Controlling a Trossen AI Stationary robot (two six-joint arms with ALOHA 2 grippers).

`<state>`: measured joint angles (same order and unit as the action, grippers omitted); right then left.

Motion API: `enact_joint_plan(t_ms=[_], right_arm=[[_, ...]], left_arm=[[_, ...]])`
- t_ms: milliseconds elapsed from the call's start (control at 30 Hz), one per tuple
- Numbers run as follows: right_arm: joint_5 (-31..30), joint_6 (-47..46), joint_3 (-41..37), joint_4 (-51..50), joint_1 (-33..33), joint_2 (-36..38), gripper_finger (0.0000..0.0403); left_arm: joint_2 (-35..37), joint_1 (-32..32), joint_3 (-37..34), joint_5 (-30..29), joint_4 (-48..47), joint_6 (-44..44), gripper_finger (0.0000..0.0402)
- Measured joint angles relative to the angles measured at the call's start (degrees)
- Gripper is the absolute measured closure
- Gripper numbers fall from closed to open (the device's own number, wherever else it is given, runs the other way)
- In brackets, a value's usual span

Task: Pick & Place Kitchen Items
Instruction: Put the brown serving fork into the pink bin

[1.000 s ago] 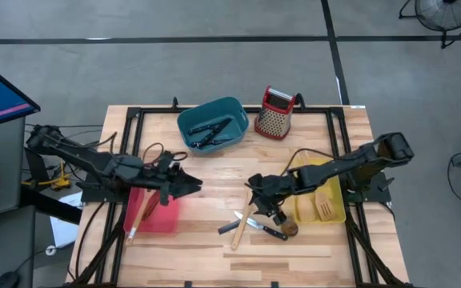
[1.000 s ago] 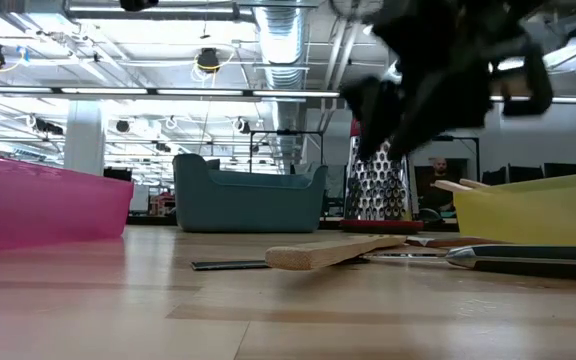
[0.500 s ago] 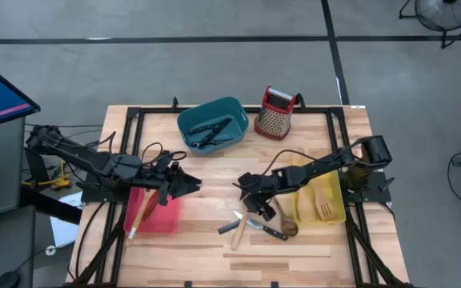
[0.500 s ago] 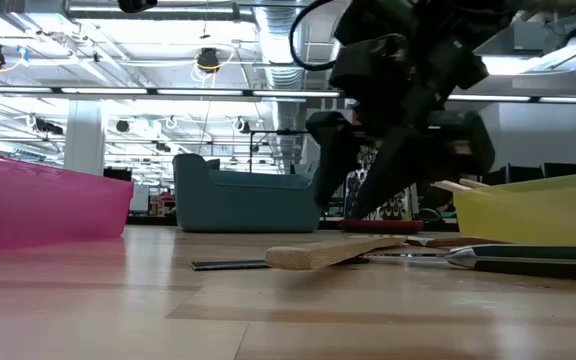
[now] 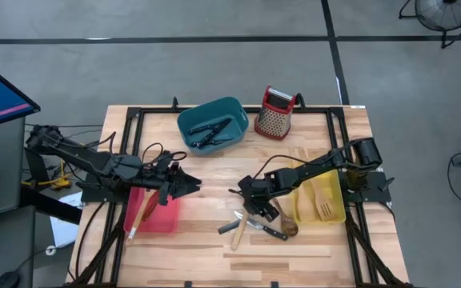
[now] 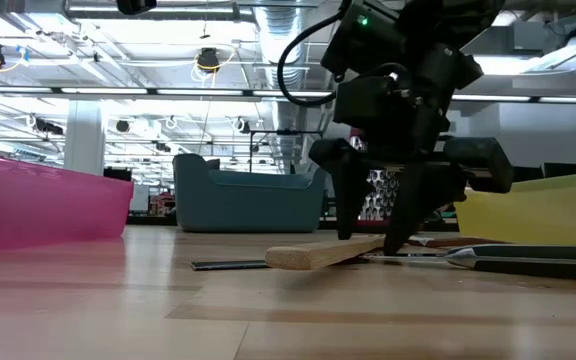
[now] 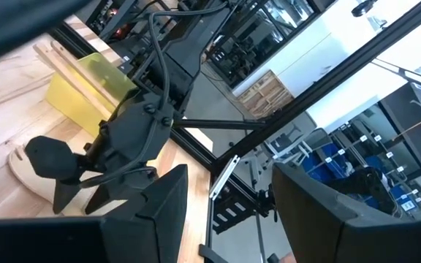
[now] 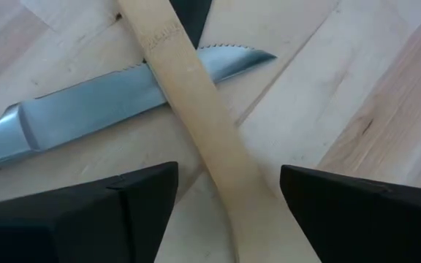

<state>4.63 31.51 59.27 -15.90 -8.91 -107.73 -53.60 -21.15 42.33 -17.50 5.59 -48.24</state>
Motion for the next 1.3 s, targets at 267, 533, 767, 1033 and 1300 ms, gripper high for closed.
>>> enact_joint_plan(t_ms=[267, 533, 767, 1033, 1300], right_arm=[[-1.1, -0.3, 0.0, -0.2, -0.2, -0.1, 0.0224], [0.0, -2.0, -0.1, 0.0, -0.1, -0.2, 0.0318], [-0.7, -2.0, -0.4, 2.1, -0.4, 0.2, 0.0303], [-1.3, -3.5, -0.4, 4.5, 0.6, 7.0, 0.0301], [-5.6, -4.1, -0.3, 4.9, 1.2, 14.6, 0.0301]], left_arm=[[0.0, 0.0, 0.0, 0.0, -0.1, 0.0, 0.0220], [0.0, 0.0, 0.0, 0.0, -0.1, -0.2, 0.0220], [0.0, 0.0, 0.0, 0.0, -0.2, -0.2, 0.0220], [0.0, 0.0, 0.0, 0.0, -0.2, -0.1, 0.0220], [-2.9, 0.0, 0.0, 0.0, -0.4, 0.2, 0.0220]])
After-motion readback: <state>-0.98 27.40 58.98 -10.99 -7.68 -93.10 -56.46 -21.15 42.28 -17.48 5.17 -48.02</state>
